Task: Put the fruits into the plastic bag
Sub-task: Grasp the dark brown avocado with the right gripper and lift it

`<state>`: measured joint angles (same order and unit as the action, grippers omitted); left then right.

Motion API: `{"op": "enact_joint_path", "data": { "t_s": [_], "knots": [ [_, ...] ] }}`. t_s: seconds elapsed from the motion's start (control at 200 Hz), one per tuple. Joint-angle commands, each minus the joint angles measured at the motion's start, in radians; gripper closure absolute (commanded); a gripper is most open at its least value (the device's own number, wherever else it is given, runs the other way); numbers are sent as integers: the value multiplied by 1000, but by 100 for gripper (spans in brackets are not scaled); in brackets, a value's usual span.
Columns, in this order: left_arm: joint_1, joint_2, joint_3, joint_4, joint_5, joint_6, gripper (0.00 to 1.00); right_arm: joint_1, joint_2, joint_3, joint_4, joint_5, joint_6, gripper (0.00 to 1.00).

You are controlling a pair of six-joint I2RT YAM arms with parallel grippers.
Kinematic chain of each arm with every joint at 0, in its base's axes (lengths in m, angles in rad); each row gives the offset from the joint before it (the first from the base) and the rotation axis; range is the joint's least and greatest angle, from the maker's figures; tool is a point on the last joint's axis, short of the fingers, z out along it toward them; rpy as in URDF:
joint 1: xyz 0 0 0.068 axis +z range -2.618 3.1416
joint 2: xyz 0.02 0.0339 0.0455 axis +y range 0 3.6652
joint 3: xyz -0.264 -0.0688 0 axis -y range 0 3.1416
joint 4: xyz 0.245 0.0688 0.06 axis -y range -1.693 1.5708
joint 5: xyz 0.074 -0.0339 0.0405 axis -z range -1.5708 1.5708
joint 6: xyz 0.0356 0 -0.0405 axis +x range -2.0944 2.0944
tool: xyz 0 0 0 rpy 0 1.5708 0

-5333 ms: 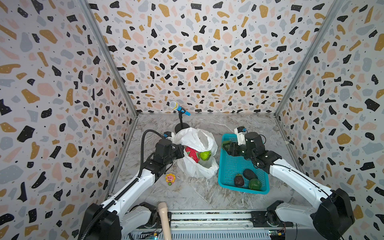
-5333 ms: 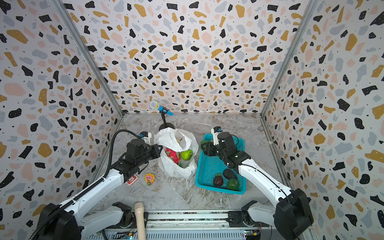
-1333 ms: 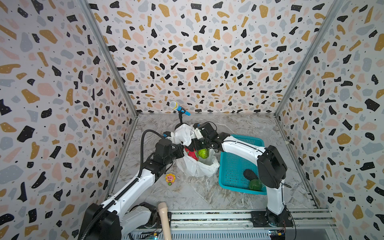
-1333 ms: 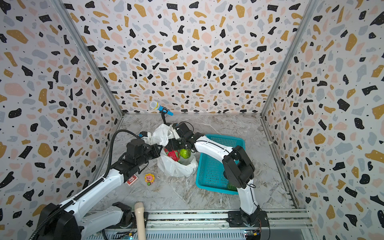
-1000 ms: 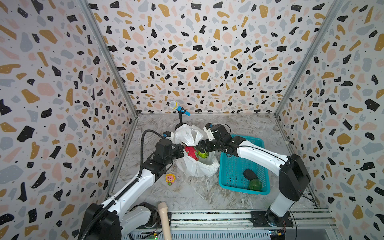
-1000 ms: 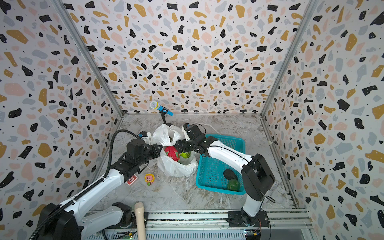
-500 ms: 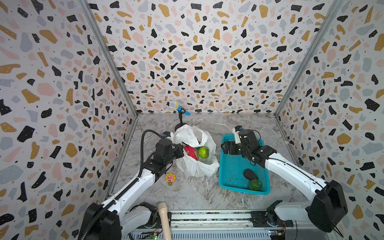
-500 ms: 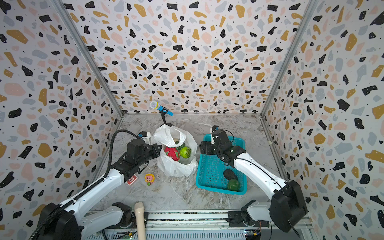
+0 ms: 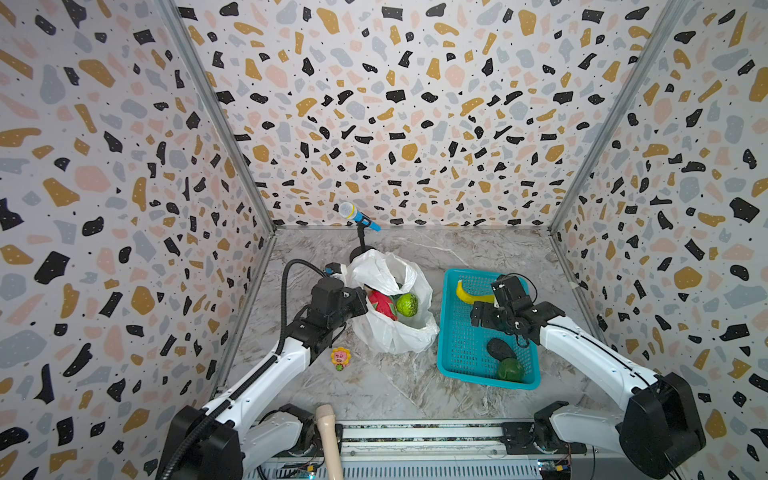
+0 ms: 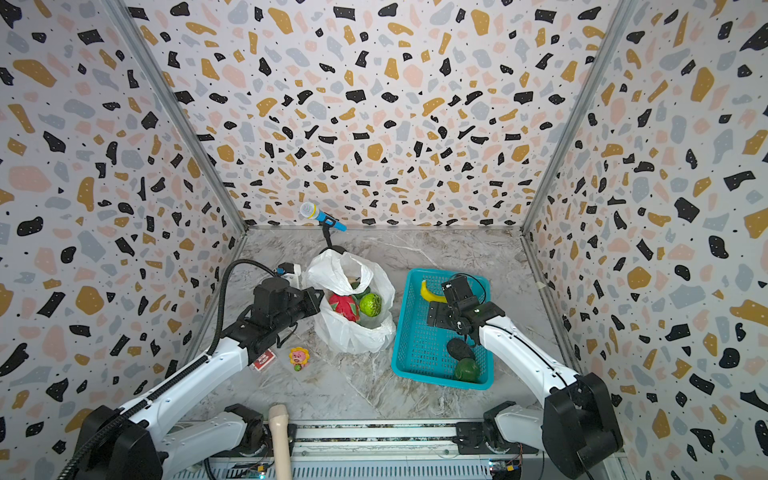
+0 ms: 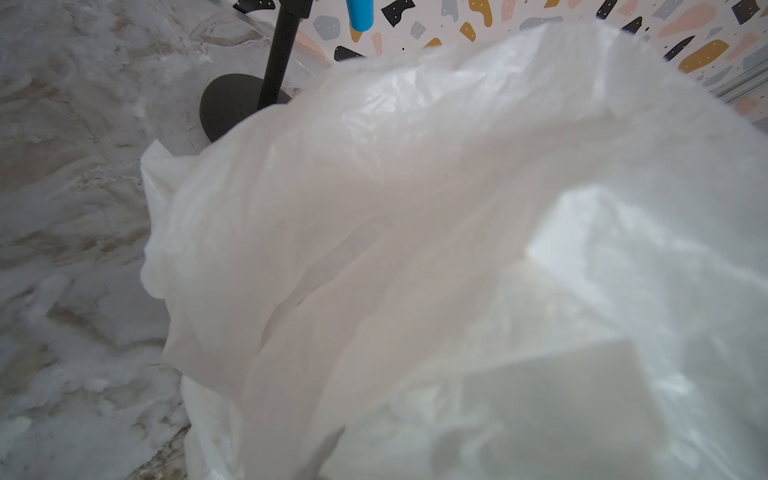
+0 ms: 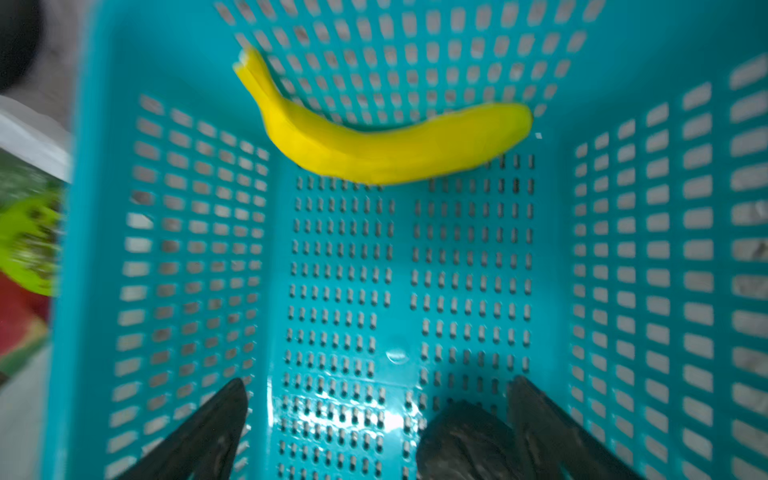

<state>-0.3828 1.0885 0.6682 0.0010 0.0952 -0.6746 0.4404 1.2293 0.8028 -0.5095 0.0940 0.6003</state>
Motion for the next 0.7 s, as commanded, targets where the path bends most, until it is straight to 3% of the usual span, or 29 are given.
{"op": "enact_joint_path", "data": {
  "t_s": [0.0,0.365,0.696],
  "knots": [
    [-5,-10,-4,33,-2,-6,100,0,-13,-28,-95,25,38,1],
    [-4,-13,-7,34,1,-9,100,-48,62,-109,-36,-102,55,4],
    [-4,-19,-12,40,0,-11,100,-63,72,-129,-1,-169,16,39]
  ]
}}
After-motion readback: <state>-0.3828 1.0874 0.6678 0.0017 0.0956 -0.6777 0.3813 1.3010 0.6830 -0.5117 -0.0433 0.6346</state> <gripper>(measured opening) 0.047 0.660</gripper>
